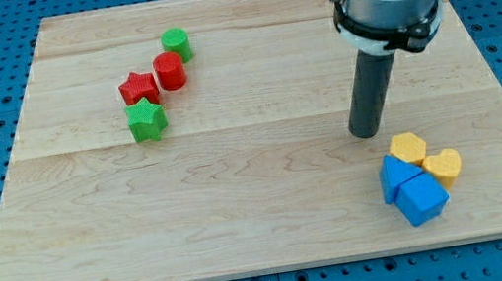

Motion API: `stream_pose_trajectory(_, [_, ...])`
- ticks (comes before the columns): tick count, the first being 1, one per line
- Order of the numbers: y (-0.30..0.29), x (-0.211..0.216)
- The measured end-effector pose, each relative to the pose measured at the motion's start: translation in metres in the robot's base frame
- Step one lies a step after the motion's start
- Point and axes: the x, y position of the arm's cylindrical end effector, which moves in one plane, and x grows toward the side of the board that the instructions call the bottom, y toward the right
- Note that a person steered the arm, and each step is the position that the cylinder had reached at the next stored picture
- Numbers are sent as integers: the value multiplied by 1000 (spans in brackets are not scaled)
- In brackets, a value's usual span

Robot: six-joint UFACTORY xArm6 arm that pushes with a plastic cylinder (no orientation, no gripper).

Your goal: Separate the blue blocks from the yellow blocks

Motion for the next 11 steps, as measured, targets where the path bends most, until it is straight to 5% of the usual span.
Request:
stream_pose_trajectory(1, [67,-7])
stream_pose_trajectory(3, [119,128])
stream_pose_trajectory(4, [107,146])
stream_pose_trajectory(5, [43,145])
stream_pose_trajectory(10, [-50,29])
stream_pose_trajectory(11, [-120,45])
